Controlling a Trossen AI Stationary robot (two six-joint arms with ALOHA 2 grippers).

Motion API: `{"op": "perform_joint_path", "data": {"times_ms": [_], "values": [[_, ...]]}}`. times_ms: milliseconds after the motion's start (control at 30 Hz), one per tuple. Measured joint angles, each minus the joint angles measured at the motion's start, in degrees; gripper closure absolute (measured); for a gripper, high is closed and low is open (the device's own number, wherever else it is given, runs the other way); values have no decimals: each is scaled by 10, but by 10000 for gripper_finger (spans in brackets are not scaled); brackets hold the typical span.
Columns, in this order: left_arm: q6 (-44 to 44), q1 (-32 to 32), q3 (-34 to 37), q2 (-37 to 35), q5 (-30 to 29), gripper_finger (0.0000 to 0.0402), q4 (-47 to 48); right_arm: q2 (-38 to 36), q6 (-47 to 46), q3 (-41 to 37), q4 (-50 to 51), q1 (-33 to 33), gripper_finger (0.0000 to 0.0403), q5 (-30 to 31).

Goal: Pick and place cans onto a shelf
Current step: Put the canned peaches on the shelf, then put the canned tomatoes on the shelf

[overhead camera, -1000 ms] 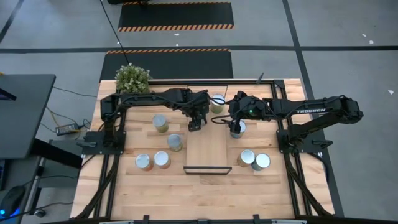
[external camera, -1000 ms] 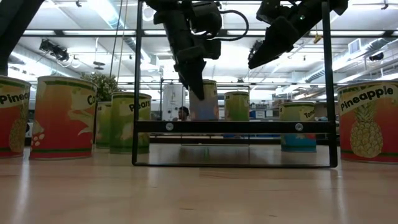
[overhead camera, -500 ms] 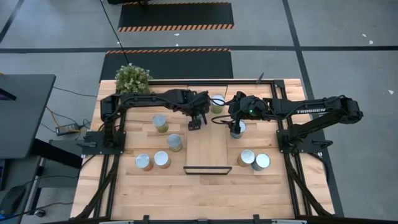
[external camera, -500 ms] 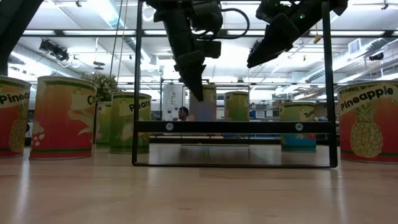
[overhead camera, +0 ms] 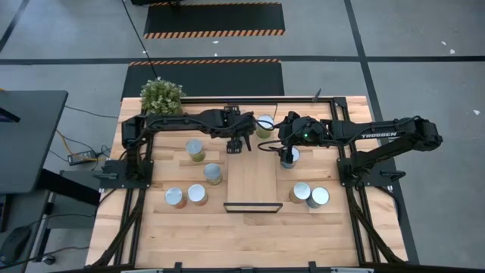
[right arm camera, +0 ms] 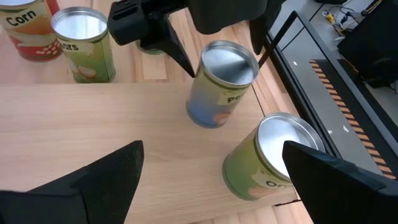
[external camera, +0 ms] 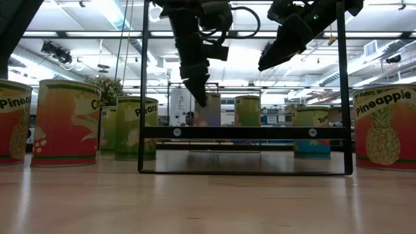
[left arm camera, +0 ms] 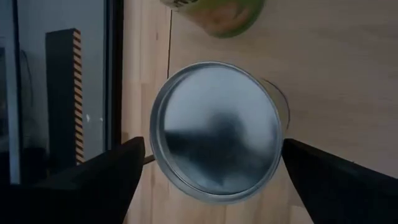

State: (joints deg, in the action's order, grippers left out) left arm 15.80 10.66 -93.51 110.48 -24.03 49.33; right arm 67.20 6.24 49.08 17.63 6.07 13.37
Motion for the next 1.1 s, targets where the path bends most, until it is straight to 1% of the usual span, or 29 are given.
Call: {"op": "perform_joint_path", "data": {"times_ms": [200, 267, 400, 533, 667, 700, 833, 867, 1000, 1100], "values": [[16, 0, 0, 0, -8, 17, -1, 0, 0, 0, 0, 0, 11, 0], [25, 0, 0, 0, -26, 17, -1, 0, 0, 0, -1, 0, 11, 0], [42, 0, 0, 0, -82, 17, -6, 0, 0, 0, -4, 0, 11, 0], [45, -1, 0, 0, -89, 17, -18, 0, 0, 0, -4, 0, 11, 0], [47, -4, 0, 0, -124, 17, -19, 0, 1, 0, -4, 0, 11, 0], [48, -5, 0, 0, -125, 17, -19, 0, 2, 0, -4, 0, 11, 0], [41, -18, 0, -16, -94, 17, 2, 0, 2, 0, -4, 0, 11, 0], [36, -24, 0, -26, -80, 17, 22, 0, 2, 0, -3, 0, 11, 0], [-23, -50, 1, -65, -43, 17, 80, 4, 0, -5, 3, -1, 11, 2], [-82, -62, 2, -94, 6, 17, 110, 9, -4, -26, 3, -2, 11, 4]]}}
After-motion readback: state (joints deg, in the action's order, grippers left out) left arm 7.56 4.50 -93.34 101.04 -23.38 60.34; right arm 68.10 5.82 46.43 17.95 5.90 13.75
